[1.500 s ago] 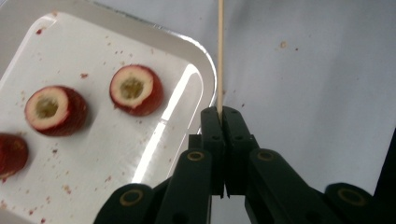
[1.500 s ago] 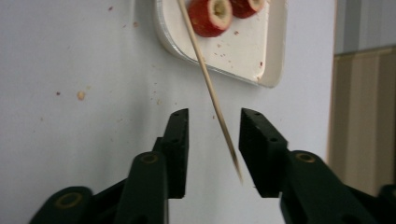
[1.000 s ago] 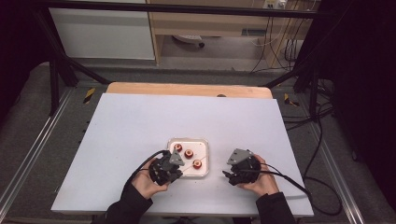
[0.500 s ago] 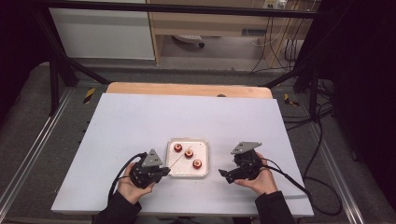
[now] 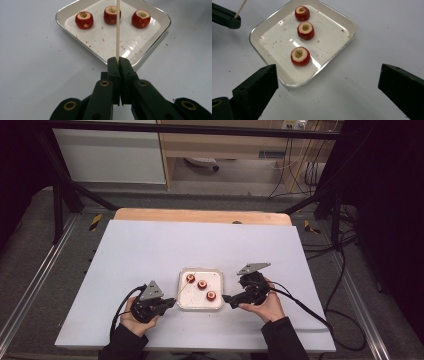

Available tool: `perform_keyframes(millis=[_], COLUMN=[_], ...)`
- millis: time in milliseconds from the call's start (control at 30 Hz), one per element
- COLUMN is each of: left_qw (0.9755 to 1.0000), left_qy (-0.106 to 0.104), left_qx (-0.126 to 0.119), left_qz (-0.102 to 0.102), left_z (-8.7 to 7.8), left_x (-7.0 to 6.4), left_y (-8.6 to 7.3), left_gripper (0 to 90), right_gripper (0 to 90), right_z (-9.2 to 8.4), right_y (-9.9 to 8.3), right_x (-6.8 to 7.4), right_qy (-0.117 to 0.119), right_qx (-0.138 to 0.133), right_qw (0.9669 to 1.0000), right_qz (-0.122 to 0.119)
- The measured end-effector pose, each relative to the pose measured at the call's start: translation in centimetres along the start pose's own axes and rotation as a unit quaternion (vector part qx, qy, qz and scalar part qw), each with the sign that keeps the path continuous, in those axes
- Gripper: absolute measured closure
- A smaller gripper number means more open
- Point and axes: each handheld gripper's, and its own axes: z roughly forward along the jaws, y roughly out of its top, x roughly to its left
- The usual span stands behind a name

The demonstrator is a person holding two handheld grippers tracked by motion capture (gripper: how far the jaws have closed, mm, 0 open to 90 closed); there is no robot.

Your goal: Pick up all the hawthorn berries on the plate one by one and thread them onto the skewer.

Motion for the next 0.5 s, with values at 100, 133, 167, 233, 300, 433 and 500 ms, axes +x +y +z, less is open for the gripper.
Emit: perform_keyframes(millis=[100,133,167,233,300,433,500], left_qw=[1.0,1.0,1.0,1.0,1.0,1.0,1.0], left_qy=[-0.003,-0.002,-0.002,-0.001,0.001,0.001,0.002], left_qx=[0.001,0.0,0.002,-0.001,-0.001,0.001,0.001], left_qz=[-0.004,-0.007,-0.008,-0.009,-0.008,-0.006,-0.005], left_z=[0.0,0.0,0.0,-0.1,-0.1,0.0,0.0], left_x=[0.2,0.2,0.3,0.3,0.3,0.3,0.3], left_y=[-0.3,-0.4,-0.4,-0.5,-0.5,-0.4,-0.4], left_gripper=[88.4,88.3,88.3,88.3,88.3,88.3,88.3], right_gripper=[3.5,3.5,3.7,4.1,4.7,8.7,15.4], right_z=[0.5,0.8,1.0,1.4,1.9,2.8,3.4], right_y=[0.7,0.9,1.1,1.5,2.0,2.9,3.3], right_x=[0.4,0.5,0.7,1.0,1.3,1.7,1.9], right_qy=[0.002,0.002,0.004,0.011,0.01,0.009,0.029], right_qx=[0.004,0.005,0.008,0.013,0.023,0.037,0.042], right_qw=[1.0,1.0,1.0,0.9998,0.9997,0.9993,0.9987], right_qz=[-0.003,-0.003,0.002,0.003,0.002,-0.002,0.0])
